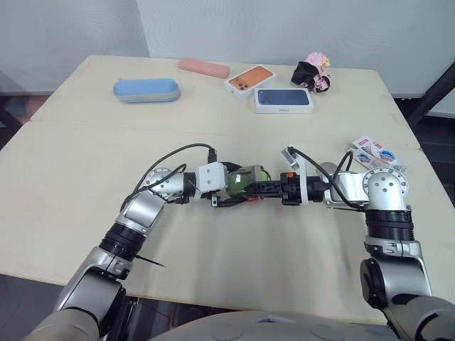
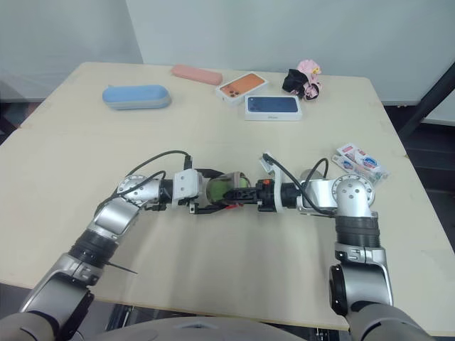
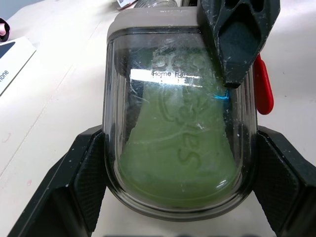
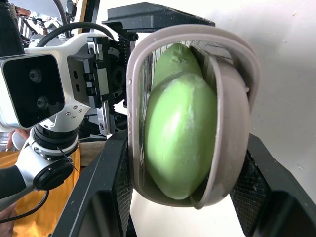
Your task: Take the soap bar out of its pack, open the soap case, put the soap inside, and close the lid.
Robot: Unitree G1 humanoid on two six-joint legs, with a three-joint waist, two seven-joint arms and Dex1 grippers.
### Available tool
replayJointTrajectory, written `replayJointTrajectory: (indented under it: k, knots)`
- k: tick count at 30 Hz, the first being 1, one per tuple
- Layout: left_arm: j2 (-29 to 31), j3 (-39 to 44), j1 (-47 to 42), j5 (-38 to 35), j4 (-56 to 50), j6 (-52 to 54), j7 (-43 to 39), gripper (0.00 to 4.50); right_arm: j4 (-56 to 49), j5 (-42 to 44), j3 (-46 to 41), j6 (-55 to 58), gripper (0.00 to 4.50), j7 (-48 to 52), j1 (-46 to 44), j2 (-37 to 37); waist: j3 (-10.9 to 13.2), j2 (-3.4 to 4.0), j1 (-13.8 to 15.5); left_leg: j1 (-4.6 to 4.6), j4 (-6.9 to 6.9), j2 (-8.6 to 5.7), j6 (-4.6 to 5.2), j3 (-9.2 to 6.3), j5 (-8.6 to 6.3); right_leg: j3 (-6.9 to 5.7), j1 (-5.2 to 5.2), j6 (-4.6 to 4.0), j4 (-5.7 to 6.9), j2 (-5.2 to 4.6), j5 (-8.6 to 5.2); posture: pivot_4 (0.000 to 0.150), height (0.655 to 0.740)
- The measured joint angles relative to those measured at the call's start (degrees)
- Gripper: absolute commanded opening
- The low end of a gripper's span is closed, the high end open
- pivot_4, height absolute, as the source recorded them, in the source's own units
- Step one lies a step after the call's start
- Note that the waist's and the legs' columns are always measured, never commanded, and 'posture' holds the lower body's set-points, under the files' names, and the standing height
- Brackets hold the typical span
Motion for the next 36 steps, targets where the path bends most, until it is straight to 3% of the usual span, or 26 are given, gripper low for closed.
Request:
replayJointTrajectory:
  k: [3, 5, 13, 16, 22, 24, 28, 30, 31, 36]
  knots:
    - [-0.21, 0.01, -0.06, -0.08, 0.01, 0.5, -0.01, 3.48, -0.03, -0.89, 0.29, -0.15, 2.1, 1.23, -0.01, -0.21, 0.0, 0.0, -0.05, 0.0, -0.01, 0.0, -0.01, 0.0, 0.0, 0.0, 0.0, 0.0, 0.0, 0.0, 0.0, 0.15, 0.74]
    - [-0.25, 0.03, -0.16, -0.26, 0.04, 0.93, -0.15, 4.5, -0.17, -1.7, 0.51, -0.28, 2.1, 2.12, -0.02, -0.31, 0.0, 0.0, -0.03, 0.0, -0.01, 0.0, -0.01, 0.0, 0.0, 0.0, 0.0, 0.0, -0.01, 0.0, 0.0, 0.15, 0.74]
    - [0.45, 0.45, -1.91, -3.59, 1.28, 3.44, -3.71, 4.5, -2.79, -5.13, 2.87, -0.96, 2.1, 5.46, -0.81, -1.3, 0.0, 0.0, -0.03, 0.01, -0.04, 0.0, -0.01, 0.0, 0.0, 0.0, 0.0, 0.0, -0.03, 0.0, 0.0, 0.15, 0.74]
    - [3.3, 1.61, -2.11, -6.14, 1.09, 6.58, -6.24, 4.5, -3.51, -6.78, 4.09, -1.79, 2.1, 7.39, -1.08, -3.26, 0.01, 0.01, -0.06, 0.02, -0.04, 0.0, -0.01, 0.0, 0.0, 0.0, 0.0, 0.0, -0.04, 0.02, 0.0, 0.15, 0.74]
    - [9.58, 7.52, -4.9, -12.33, -1.16, 17.52, -9.78, 4.5, -6.27, -13.82, 12.44, -7.03, 2.1, 15.88, -3.44, -13.46, 0.05, 0.08, 0.07, 0.03, -0.08, -0.04, -0.02, 0.0, 0.0, 0.0, 0.0, 0.01, -0.05, -0.01, 0.0, 0.15, 0.74]
    - [10.0, 7.99, -7.03, -15.27, -3.96, 25.66, -10.29, 4.5, -10.72, -20.5, 21.6, -14.86, 2.1, 24.76, -7.0, -20.98, 0.06, 0.09, 0.07, 0.02, -0.13, -0.04, -0.04, -0.01, -0.01, -0.01, 0.0, 0.01, -0.07, 0.01, 0.01, 0.15, 0.74]
    - [8.2, 7.34, -9.29, -16.89, -7.95, 35.59, -7.38, 4.5, -14.91, -31.28, 32.42, -27.05, 2.1, 36.66, -13.66, -27.87, 0.08, 0.12, -0.18, -0.03, -0.21, -0.02, -0.06, -0.01, -0.03, 0.0, 0.02, 0.02, -0.18, 0.04, 0.01, 0.15, 0.74]
    - [7.89, 7.01, -9.4, -16.89, -8.56, 36.37, -7.1, 4.5, -15.4, -32.31, 32.93, -28.41, 2.1, 37.83, -14.16, -27.99, 0.07, 0.11, -0.22, -0.04, -0.23, -0.01, -0.07, -0.02, -0.03, 0.01, 0.04, 0.02, -0.23, 0.07, 0.01, 0.15, 0.74]
    - [4.45, 6.0, -10.62, -16.88, -9.26, 39.28, -5.08, 4.5, -17.37, -37.06, 38.88, -31.34, 2.1, 42.67, -17.6, -30.83, 0.13, 0.21, -0.04, -0.09, -0.23, -0.07, -0.07, -0.03, -0.04, -0.01, 0.05, 0.03, -0.28, 0.06, 0.02, 0.15, 0.74]
    - [0.93, 2.0, -12.38, -14.96, -9.73, 39.06, -3.17, 4.5, -20.35, -43.72, 44.69, -35.85, 2.1, 48.08, -21.46, -33.15, 0.14, 0.17, 0.14, -0.09, -0.2, -0.05, -0.06, -0.09, -0.04, 0.0, 0.12, 0.03, -0.3, 0.09, 0.02, 0.15, 0.74]
